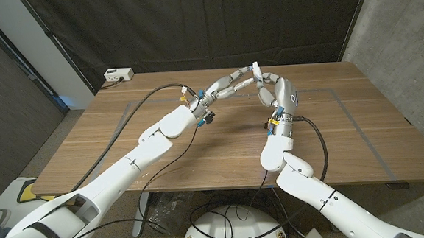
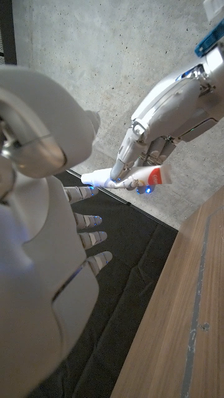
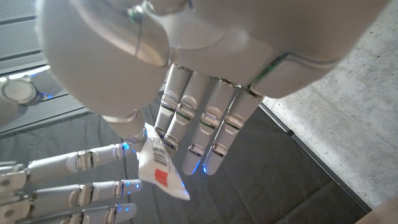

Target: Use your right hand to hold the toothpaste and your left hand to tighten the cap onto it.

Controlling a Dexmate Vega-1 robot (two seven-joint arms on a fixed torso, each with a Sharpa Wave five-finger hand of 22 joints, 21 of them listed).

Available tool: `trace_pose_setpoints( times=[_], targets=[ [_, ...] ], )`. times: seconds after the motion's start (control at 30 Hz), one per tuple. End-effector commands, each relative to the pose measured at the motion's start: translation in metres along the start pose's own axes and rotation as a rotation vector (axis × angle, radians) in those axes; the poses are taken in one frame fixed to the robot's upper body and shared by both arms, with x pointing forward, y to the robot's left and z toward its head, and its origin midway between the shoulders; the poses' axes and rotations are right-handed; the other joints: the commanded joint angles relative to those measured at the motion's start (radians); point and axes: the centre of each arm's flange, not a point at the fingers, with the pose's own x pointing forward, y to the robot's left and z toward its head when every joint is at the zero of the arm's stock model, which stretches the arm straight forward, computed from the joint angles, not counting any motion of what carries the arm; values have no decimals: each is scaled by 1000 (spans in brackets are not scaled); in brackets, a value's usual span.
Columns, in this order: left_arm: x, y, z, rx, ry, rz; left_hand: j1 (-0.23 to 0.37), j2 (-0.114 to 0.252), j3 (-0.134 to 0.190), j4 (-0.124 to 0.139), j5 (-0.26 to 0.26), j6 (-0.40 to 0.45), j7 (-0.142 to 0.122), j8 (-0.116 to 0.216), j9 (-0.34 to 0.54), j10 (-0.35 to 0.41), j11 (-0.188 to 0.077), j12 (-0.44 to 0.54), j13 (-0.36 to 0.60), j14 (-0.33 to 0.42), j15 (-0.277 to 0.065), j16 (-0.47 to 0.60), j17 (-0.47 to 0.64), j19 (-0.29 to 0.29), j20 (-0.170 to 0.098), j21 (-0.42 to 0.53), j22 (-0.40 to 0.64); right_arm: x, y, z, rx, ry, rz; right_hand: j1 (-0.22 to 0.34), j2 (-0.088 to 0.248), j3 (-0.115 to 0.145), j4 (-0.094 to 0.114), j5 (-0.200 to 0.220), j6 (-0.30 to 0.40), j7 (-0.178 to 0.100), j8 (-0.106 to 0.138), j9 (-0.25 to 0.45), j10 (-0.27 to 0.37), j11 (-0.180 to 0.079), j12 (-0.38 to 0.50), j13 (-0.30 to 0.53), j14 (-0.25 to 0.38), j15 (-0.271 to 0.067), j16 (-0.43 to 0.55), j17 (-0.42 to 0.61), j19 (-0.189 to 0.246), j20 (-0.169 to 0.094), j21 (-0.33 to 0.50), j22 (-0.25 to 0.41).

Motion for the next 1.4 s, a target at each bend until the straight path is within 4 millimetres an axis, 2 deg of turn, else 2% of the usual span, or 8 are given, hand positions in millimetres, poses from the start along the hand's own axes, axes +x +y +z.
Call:
trace_pose_setpoints(
  times=[0.03, 0.3, 0.33, 0.73, 0.93, 1.13, 1.4],
  targets=[
    [6, -2, -1, -18, -9, -27, 8, 0, -6, -5, 6, 5, 0, 7, 0, -1, 2, 2, 0, -7, 1, 2, 2, -6, -1, 3, 2, -2, -18, 14, 33, -46, -64, -1, 9, 6, 0, 6, 32, -24, 3, 5, 5, -2, 3, 3, 8, -53, -2, 5, -6, -78, 6, -1],
    [7, 3, -1, -20, -21, -16, 8, 0, -6, -5, 6, 8, 0, 7, 0, 1, 3, 3, 0, -5, 0, 3, 2, -5, -1, 3, 3, -1, -15, 2, -4, -5, -42, -2, 7, 6, -1, 6, 32, -25, 2, 5, 4, -5, 2, 3, 7, -54, -2, 4, -6, -79, 6, -1],
    [6, 3, -1, -19, -21, -12, 8, 0, -6, -5, 6, 8, 0, 6, 0, 1, 3, 3, 0, -5, 0, 3, 2, -5, -1, 3, 3, 0, -14, 2, -7, -4, -38, -3, 8, 5, 0, 5, 32, -25, 2, 5, 4, 5, 2, 3, 7, -53, -2, 5, -7, -79, 6, -1],
    [-7, 9, 1, -7, -8, 47, 9, 0, -6, -4, 6, 12, 1, 7, -1, 5, 0, 4, 0, -2, -2, 4, 2, -4, -1, 4, 3, 8, 11, -12, -38, 39, 23, -3, 8, 6, 0, 6, 33, -22, 1, 5, 4, -6, 2, 3, 6, -54, -3, 5, -7, -78, 6, -1],
    [-10, 9, -1, -10, 1, 53, 9, 0, -7, -4, 6, 16, 1, 7, -1, 7, 0, 5, 0, -2, -2, 4, 2, -3, -1, 5, 3, 12, 20, -17, -50, 57, 56, -3, 9, 6, 0, 6, 33, -22, 0, 5, 3, 4, 1, 3, 7, -55, -2, 5, -7, -78, 5, -1],
    [-11, 10, -2, -11, 5, 51, 9, 0, -7, -4, 6, 20, 1, 8, -1, 8, 0, 5, 0, -2, -2, 4, 2, -3, -1, 5, 3, 12, 24, -18, -53, 58, 67, -4, 9, 6, 0, 6, 32, -21, -1, 5, 2, -3, 1, 3, 6, -53, -3, 5, -7, -78, 5, -1],
    [-8, 10, -4, -12, 9, 40, 10, 1, -7, -4, 6, 23, 1, 8, -1, 9, -1, 6, 0, -2, -2, 4, 2, -3, -2, 5, 3, 11, 23, -16, -44, 58, 60, -4, 8, 5, 0, 6, 31, -23, -2, 5, 2, 2, 1, 3, 6, -51, -2, 5, -7, -77, 6, -1]
  ],
)
